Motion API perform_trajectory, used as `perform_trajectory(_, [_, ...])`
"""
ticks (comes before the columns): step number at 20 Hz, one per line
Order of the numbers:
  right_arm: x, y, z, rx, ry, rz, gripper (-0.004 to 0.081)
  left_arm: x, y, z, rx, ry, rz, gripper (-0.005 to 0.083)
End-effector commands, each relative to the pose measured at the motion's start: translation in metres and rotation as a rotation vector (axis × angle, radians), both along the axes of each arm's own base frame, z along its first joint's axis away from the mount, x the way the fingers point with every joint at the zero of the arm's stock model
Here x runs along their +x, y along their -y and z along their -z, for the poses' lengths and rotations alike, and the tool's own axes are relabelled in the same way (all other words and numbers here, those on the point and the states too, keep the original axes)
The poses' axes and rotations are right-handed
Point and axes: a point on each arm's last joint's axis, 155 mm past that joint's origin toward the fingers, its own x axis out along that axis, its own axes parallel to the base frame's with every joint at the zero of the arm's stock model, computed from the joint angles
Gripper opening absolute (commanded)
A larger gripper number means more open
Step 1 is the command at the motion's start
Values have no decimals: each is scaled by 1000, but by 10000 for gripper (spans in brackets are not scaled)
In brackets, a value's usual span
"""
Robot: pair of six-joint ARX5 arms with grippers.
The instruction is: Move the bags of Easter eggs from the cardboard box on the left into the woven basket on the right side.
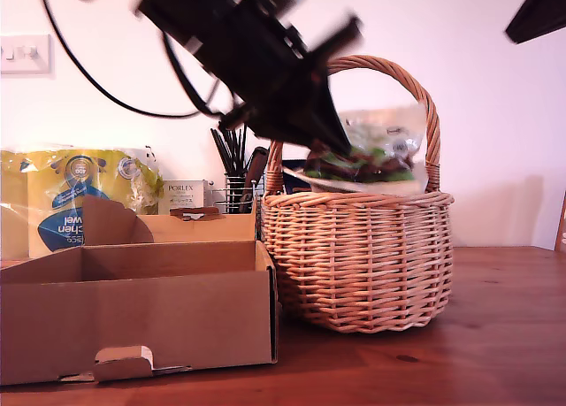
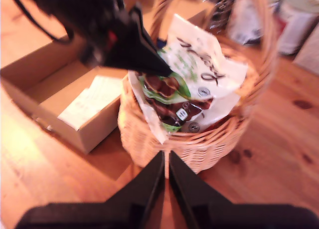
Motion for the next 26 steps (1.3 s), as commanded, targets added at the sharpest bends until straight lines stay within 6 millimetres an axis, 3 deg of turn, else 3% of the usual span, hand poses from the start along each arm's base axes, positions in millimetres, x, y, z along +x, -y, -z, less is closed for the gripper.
perform_trajectory(1, [0,1,-2,1,9,1,-12,10,2,5,17,49,-27,-22])
perform_trajectory(5, [0,1,-2,-1,11,-1,-12,26,-5,21,74,78,-106,-22])
perform_trajectory(9, [0,0,-3,-9,19,-7,-12,24,-7,55,138,25,-104,-22])
perform_trajectory(11, [0,0,-3,-11,20,-8,-12,21,-5,60,145,15,-94,-22])
perform_trajectory(16, [0,0,-3,-10,20,-10,-12,18,-6,64,156,-1,-86,10])
perform_trajectory(20, [-1,-1,-3,-6,18,-19,-12,19,-6,61,151,5,-88,312])
perform_trajectory(23, [-1,-2,-3,-5,18,-19,-12,17,-6,53,142,8,-84,345])
perform_trajectory(26, [-1,-2,-3,-4,17,-19,-12,10,-11,31,124,17,-77,332])
